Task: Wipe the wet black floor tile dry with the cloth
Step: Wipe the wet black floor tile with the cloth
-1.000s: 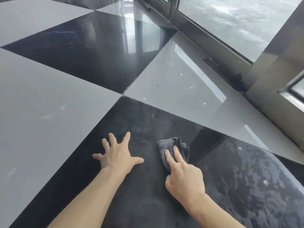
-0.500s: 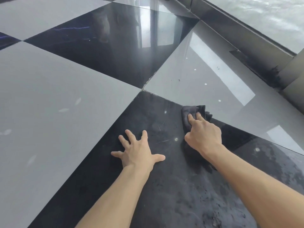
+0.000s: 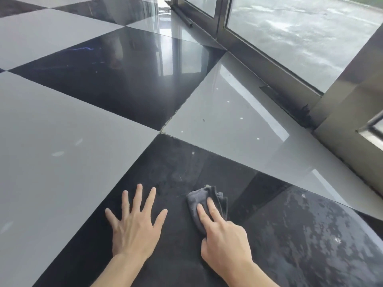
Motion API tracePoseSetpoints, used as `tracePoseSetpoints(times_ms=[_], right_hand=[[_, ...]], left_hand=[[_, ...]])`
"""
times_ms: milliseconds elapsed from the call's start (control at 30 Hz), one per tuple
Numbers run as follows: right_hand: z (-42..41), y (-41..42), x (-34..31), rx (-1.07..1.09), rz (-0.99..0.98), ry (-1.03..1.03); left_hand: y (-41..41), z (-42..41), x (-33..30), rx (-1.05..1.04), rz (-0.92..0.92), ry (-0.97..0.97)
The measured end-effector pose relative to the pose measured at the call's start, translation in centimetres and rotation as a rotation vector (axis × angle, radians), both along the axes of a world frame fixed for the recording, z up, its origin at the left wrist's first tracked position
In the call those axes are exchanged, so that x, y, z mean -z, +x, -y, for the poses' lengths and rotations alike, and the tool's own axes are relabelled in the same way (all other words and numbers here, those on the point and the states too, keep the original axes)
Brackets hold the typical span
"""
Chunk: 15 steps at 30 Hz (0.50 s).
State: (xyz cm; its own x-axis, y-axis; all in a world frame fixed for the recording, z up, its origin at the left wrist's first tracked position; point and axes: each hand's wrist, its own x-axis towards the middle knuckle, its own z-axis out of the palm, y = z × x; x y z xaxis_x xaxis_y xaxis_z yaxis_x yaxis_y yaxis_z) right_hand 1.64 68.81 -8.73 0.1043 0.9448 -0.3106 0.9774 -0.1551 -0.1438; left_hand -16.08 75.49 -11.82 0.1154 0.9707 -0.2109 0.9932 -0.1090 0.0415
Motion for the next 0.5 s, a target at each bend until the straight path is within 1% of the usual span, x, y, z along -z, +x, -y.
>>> tracePoseSetpoints(times_ms=[200,267,400,500], right_hand=[[-5.4,0.6,0.1,0.027,0.061,0.11],[-7.6,0.8,0.4,0.029,0.059,0.134],[-12.0,1.2,0.3,0.055,0.015,0.188],[-14.0,1.5,-0.1,0.065,-0.01,0.181]], left_hand=[[0.6,-1.0,0.8,-0.06,0.04,0.075],[0.4,-1.0,0.9,-0.071,0.051,0.108],[0.3,-1.0,1.0,-0.058,0.035,0.116],[0.3,-1.1,1.0,-0.059,0.043,0.13]])
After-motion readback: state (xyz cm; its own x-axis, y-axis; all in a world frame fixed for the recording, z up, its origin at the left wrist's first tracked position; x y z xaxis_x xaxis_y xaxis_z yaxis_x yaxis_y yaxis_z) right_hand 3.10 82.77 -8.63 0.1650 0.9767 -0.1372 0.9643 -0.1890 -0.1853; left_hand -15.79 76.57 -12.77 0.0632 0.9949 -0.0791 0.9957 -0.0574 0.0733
